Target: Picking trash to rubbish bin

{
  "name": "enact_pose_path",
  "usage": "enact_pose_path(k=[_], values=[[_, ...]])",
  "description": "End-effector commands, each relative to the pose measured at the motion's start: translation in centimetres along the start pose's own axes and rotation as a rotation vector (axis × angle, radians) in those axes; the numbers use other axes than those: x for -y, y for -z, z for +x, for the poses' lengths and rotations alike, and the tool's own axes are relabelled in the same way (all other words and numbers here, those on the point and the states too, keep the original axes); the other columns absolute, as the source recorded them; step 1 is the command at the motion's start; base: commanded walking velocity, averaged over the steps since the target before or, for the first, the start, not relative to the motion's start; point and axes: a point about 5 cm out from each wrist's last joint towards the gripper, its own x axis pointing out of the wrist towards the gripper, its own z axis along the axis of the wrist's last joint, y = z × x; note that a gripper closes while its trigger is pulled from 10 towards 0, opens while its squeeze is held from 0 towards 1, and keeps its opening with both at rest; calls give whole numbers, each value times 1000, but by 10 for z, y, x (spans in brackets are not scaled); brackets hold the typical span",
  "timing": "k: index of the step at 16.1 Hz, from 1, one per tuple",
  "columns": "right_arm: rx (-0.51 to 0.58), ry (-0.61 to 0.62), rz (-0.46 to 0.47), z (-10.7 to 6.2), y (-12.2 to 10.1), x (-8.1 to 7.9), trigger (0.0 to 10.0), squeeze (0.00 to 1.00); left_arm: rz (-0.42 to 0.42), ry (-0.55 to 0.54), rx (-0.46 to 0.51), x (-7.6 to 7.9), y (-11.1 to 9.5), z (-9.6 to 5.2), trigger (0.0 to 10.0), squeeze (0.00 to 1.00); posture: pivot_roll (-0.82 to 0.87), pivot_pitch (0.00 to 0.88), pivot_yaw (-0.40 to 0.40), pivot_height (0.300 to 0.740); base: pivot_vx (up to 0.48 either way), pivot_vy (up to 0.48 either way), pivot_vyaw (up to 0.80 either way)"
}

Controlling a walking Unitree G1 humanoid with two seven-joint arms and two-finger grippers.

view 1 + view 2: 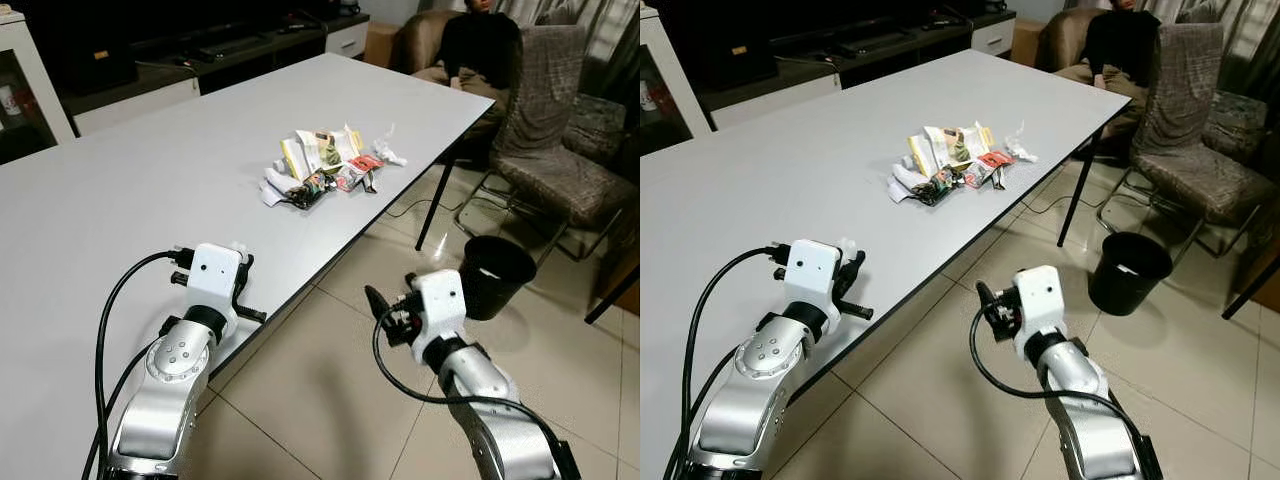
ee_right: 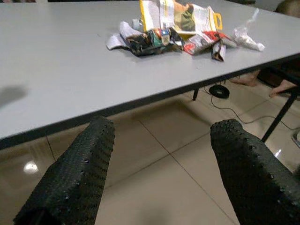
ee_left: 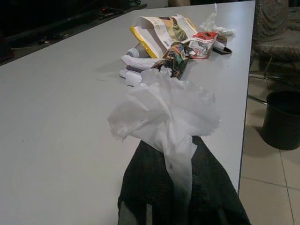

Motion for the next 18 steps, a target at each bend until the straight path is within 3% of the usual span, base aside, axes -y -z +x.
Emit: enact_pose_path(k=[1, 7, 11, 18], values=[[16, 8, -1, -1, -3, 1, 10000, 0, 13, 13, 11, 2, -4, 2, 10000, 0, -100, 0, -14, 740, 0, 0, 0], [46, 26, 8, 2, -12, 8, 10000, 0, -5, -4, 81, 0, -18, 7, 10000, 0, -101, 0, -23, 740, 41, 0, 0], [60, 16, 0, 9, -18, 10, 10000, 0, -23, -33, 91, -5, -19, 9, 10000, 0, -94, 0, -44, 740, 307, 0, -652], [42, -28, -29, 14, -18, 9, 10000, 0, -42, -80, 76, -8, -13, -1, 10000, 0, -78, 0, -78, 740, 408, 0, 0]])
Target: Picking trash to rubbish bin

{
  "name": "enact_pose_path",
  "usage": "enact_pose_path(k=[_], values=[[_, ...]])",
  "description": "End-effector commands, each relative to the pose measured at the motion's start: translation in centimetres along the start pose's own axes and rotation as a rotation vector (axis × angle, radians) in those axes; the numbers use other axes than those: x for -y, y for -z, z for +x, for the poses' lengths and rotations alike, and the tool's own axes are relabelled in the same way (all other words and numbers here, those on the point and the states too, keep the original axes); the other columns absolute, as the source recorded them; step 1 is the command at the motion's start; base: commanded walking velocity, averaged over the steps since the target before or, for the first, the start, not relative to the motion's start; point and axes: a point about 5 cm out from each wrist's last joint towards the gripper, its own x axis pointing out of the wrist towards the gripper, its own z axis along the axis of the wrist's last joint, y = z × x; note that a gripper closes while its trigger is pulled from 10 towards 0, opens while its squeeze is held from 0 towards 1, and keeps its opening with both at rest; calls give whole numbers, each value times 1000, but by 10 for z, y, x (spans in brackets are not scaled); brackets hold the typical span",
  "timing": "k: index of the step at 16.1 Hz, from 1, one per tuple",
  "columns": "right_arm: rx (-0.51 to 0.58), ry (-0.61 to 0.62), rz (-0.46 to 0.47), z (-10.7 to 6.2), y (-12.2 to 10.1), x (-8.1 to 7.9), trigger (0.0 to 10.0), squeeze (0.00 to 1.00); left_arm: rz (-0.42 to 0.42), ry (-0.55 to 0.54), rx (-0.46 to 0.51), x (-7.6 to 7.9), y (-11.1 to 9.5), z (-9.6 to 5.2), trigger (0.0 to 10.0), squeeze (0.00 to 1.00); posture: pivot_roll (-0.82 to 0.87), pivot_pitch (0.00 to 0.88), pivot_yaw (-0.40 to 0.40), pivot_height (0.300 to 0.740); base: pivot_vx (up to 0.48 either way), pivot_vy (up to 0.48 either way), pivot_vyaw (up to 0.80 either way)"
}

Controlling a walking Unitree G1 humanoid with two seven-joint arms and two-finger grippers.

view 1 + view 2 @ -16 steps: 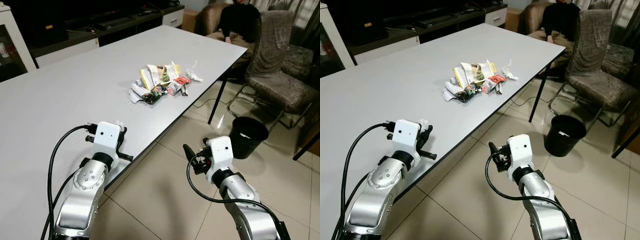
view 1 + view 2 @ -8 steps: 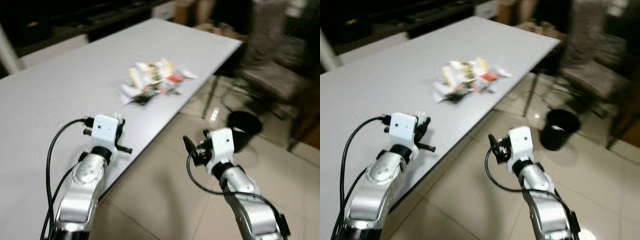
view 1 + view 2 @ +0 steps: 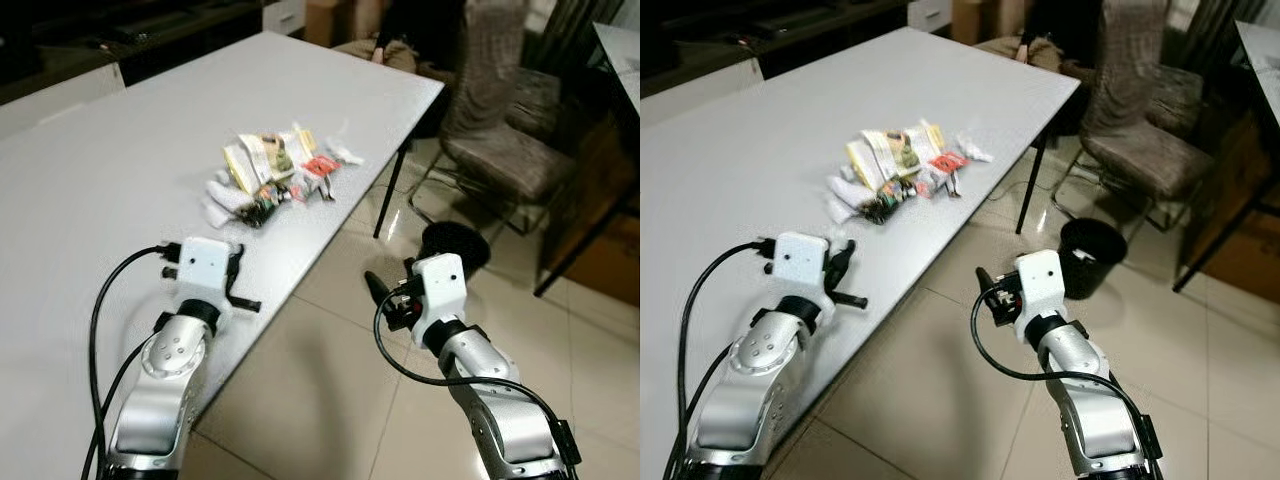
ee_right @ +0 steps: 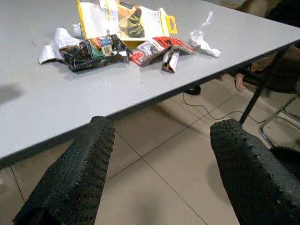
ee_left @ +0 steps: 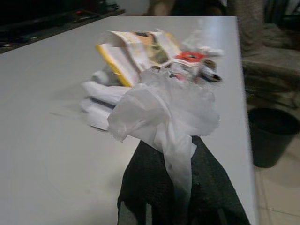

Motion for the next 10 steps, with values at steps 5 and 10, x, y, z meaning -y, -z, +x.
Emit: enact_pose_path(k=[5, 10], values=[[-6, -50, -45, 1, -3, -1, 10000, 0, 6, -7, 21, -1, -5, -2, 10000, 0, -81, 0, -84, 740, 444, 0, 245], [-9, -9, -35, -1, -1, 4, 10000, 0, 12, 6, 17, 1, -4, -3, 10000, 0, -88, 0, -77, 740, 451, 0, 160]])
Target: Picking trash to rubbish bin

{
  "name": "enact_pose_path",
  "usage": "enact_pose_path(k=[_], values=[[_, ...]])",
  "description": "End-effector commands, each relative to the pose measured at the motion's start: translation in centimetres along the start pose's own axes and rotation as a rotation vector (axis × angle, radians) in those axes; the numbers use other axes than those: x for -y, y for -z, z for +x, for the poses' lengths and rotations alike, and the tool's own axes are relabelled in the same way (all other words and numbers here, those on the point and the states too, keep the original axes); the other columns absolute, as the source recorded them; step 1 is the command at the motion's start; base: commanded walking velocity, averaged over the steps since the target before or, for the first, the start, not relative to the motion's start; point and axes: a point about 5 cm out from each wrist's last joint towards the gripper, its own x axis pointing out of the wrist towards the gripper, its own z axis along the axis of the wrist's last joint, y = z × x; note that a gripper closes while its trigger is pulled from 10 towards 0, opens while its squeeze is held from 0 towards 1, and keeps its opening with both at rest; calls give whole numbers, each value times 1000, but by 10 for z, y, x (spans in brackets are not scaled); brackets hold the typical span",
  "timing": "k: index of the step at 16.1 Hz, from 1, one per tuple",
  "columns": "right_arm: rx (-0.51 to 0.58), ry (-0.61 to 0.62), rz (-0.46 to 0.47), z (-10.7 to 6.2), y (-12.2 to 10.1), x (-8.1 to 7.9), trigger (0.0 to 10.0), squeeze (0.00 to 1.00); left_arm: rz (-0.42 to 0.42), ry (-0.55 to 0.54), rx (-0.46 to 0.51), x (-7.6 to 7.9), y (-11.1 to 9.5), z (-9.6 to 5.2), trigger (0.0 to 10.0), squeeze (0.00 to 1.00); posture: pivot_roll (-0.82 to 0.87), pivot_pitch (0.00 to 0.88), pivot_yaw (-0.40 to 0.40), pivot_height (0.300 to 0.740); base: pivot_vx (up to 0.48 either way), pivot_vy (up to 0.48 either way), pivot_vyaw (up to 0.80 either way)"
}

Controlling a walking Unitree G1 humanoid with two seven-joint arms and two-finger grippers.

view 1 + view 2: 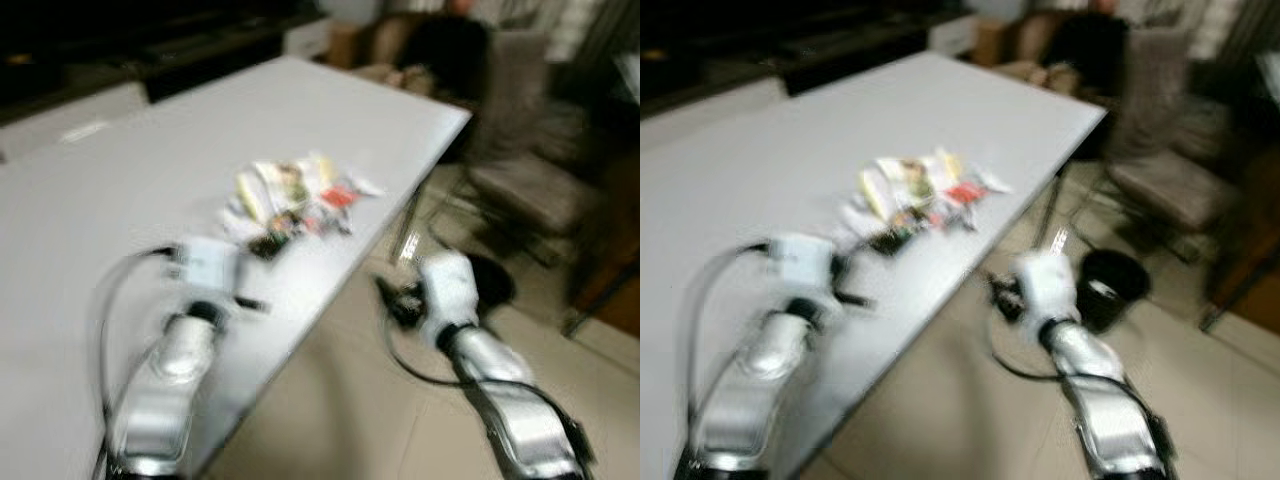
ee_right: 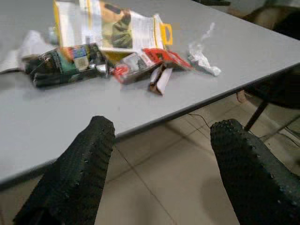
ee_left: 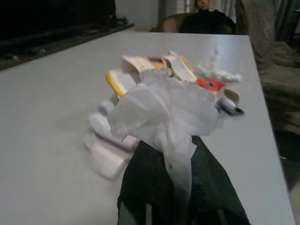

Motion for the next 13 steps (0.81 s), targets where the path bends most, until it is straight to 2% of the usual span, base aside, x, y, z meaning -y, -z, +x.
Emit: enact_pose_path(k=[1, 6, 8, 13], values=[[36, -28, -11, 4, -10, -8, 10000, 0, 23, -34, 2, -11, -1, -2, 10000, 0, -88, 0, -77, 740, 450, 0, 0], [32, -36, -2, 5, -9, -9, 10000, 0, 31, -31, 3, -13, -3, -1, 10000, 0, -89, 0, -68, 740, 449, 0, 0], [25, -90, -40, 5, -9, -16, 10000, 0, 23, -45, 3, -15, -2, -1, 10000, 0, -89, 0, -66, 740, 0, 0, 0], [44, -167, -21, 6, -12, -22, 10000, 0, 51, -41, -22, -18, 1, 0, 10000, 0, -86, 0, -59, 740, 0, 0, 0]])
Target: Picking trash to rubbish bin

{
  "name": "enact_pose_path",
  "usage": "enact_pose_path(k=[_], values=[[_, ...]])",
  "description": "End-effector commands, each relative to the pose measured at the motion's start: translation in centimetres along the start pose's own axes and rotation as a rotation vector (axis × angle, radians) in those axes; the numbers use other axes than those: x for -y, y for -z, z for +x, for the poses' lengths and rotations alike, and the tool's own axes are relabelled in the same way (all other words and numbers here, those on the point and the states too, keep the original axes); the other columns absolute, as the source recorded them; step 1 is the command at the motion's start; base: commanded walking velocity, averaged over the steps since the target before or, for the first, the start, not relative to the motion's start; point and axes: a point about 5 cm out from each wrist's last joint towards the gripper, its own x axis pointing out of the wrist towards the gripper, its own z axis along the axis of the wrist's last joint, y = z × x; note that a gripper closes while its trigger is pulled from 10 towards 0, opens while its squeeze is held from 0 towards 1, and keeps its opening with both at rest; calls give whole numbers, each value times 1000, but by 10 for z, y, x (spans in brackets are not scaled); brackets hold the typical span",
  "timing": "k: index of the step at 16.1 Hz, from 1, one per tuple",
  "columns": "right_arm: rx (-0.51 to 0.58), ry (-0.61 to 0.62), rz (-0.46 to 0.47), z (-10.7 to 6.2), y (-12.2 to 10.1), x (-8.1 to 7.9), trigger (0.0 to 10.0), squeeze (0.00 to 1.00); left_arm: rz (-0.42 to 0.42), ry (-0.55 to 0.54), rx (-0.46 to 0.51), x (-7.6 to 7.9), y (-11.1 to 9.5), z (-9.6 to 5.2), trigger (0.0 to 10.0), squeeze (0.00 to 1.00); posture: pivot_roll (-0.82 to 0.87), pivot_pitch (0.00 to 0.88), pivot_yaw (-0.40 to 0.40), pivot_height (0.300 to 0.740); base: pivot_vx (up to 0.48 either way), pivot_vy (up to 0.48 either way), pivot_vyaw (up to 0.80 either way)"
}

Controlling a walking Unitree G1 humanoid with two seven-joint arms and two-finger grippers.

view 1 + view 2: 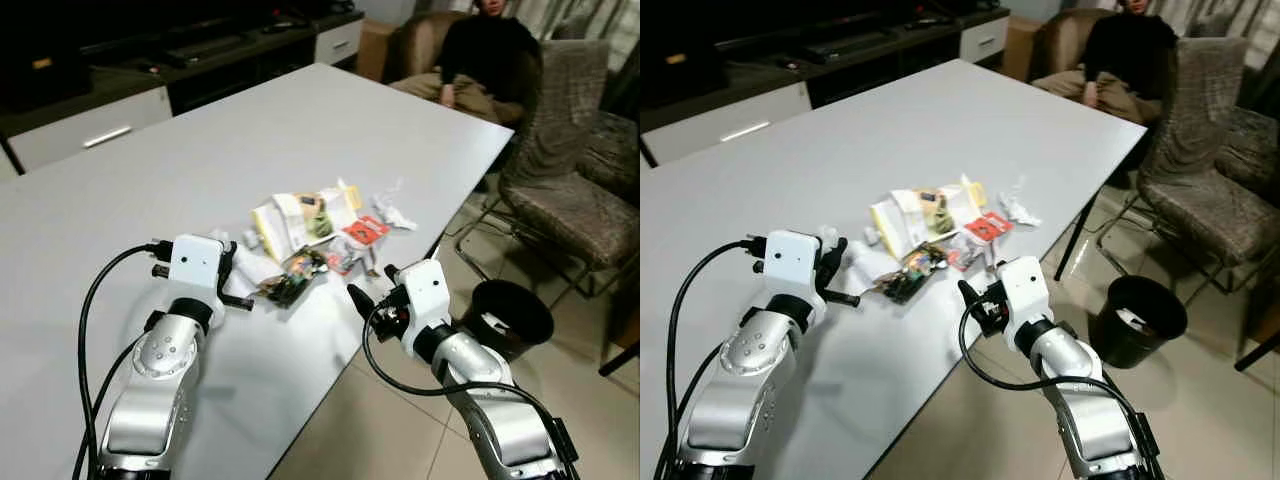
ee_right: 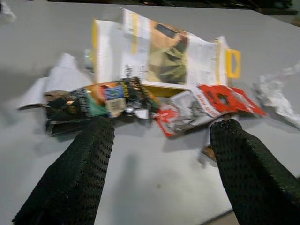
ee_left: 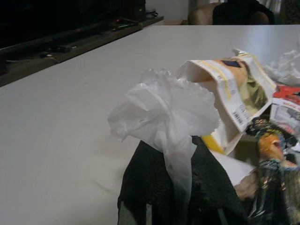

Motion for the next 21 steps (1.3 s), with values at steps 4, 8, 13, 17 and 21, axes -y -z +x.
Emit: enact_pose_path(k=[4, 8, 13, 17, 21], values=[[36, -57, 49, 13, -12, 8, 10000, 1000, 18, 19, -17, 2, 2, 1, 10000, 0, -95, 0, -47, 740, 0, 0, 0], [-17, -156, 30, 56, -17, 16, 10000, 1000, 37, 27, -22, 1, 1, -1, 10000, 0, -88, 2, -50, 740, 0, 0, 0], [-47, -210, 68, 97, -35, 31, 10000, 1000, 47, 5, -34, -5, 2, -16, 10000, 0, -37, 49, -92, 740, 0, 0, 0], [-52, -229, 115, 103, -32, 32, 10000, 1000, 54, -18, -54, -11, 5, -27, 10000, 0, -15, 64, -101, 740, 0, 0, 0], [-74, -292, 182, 102, -22, 27, 10000, 0, 52, -25, -52, -13, 2, -28, 10000, 0, -7, 68, -101, 740, 0, 0, 0]])
